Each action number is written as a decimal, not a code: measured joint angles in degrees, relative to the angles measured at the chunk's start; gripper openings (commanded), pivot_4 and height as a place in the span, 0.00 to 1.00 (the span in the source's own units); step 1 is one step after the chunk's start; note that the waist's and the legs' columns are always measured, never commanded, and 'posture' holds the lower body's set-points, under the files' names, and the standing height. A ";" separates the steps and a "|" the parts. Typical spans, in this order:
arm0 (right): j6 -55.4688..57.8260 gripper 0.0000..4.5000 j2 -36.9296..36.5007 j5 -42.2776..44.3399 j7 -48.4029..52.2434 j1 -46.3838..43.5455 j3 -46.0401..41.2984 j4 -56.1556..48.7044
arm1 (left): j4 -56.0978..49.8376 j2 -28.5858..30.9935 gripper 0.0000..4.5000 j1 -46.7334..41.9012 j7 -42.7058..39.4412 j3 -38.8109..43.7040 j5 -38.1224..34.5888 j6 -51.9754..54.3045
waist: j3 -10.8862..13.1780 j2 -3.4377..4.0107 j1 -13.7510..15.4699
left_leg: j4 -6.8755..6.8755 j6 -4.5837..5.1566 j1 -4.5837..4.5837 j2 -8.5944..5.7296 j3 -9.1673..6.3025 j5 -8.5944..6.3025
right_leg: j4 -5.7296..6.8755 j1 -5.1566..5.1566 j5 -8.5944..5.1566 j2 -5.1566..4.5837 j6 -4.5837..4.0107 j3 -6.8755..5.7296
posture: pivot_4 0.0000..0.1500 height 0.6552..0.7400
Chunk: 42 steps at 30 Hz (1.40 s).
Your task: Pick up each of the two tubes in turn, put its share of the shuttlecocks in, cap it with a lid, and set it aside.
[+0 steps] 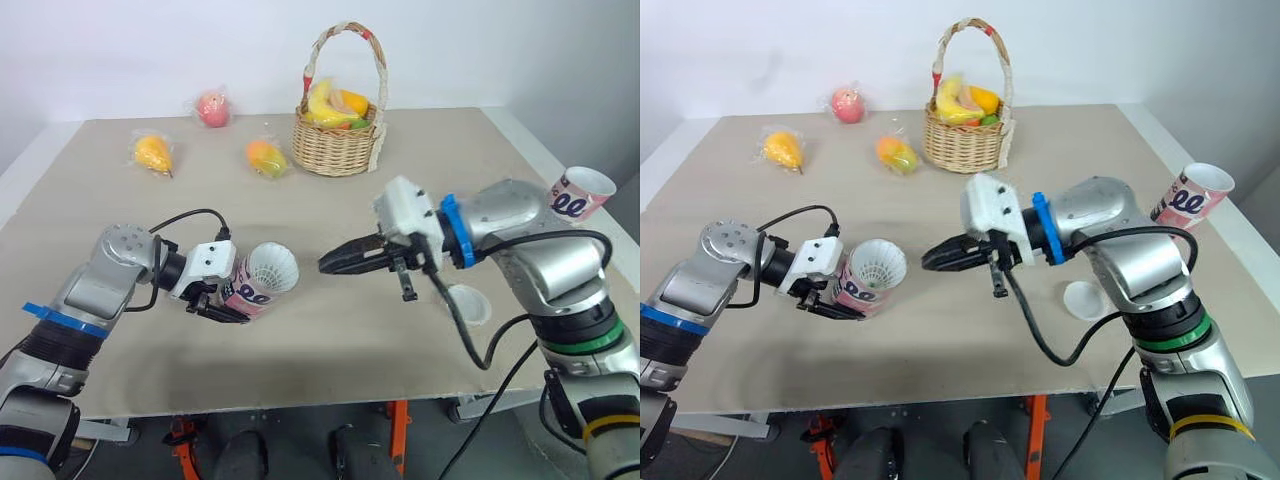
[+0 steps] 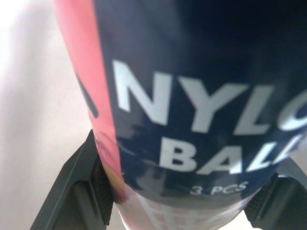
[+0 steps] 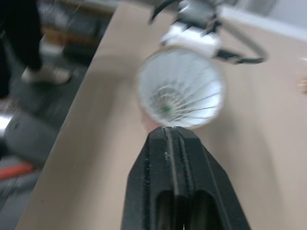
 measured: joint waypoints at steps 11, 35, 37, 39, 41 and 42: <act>-6.44 0.01 10.25 -13.43 6.20 -16.25 14.60 15.53 | 0.23 -0.31 0.65 -0.27 0.09 -0.07 0.01 -0.10 | 0.00 0.00 0.02 | 0.00 0.02 -0.09 0.05 0.04 -0.01 | 0.03 -0.11 0.07 0.01 -0.24 -0.04 | 1.00 1.00; -5.97 0.01 22.13 -21.73 12.75 -22.04 17.83 30.71 | 0.71 -0.83 0.65 -0.25 0.88 0.01 -0.05 0.02 | -0.03 -0.04 0.23 | 0.08 0.03 0.06 0.14 -0.03 0.00 | 0.16 0.01 0.08 0.03 -0.25 -0.23 | 1.00 1.00; -3.79 0.01 19.08 -18.97 14.31 -22.89 14.99 30.30 | 0.89 -1.39 0.65 -0.27 0.89 0.15 -0.26 -0.06 | -0.02 -0.04 0.44 | 0.11 0.03 -0.04 0.04 -0.06 0.00 | 0.15 -0.01 0.09 -0.05 -0.27 -0.21 | 1.00 1.00; -0.91 0.01 12.85 -14.78 14.91 -24.10 12.31 26.90 | 1.38 -2.80 0.65 -0.30 1.59 0.61 -0.72 -0.28 | -0.01 -0.03 0.81 | 0.11 0.02 -0.18 -0.07 -0.13 -0.01 | 0.13 -0.08 0.10 -0.15 -0.29 -0.19 | 1.00 1.00; 0.39 0.01 8.29 -11.82 15.04 -24.72 10.38 23.23 | 1.92 -3.67 0.65 -0.31 2.08 0.83 -1.28 -0.65 | -0.01 -0.04 0.80 | 0.10 0.03 -0.23 -0.07 -0.13 -0.05 | 0.05 -0.11 0.08 -0.14 -0.32 -0.19 | 1.00 1.00; 0.69 0.01 6.25 -10.68 15.08 -24.67 10.14 21.25 | 2.06 -4.36 0.65 -0.32 2.42 1.12 -1.50 -0.87 | -0.01 -0.03 0.79 | 0.09 0.04 -0.23 -0.07 -0.13 -0.09 | 0.05 -0.13 0.05 -0.13 -0.36 -0.19 | 1.00 1.00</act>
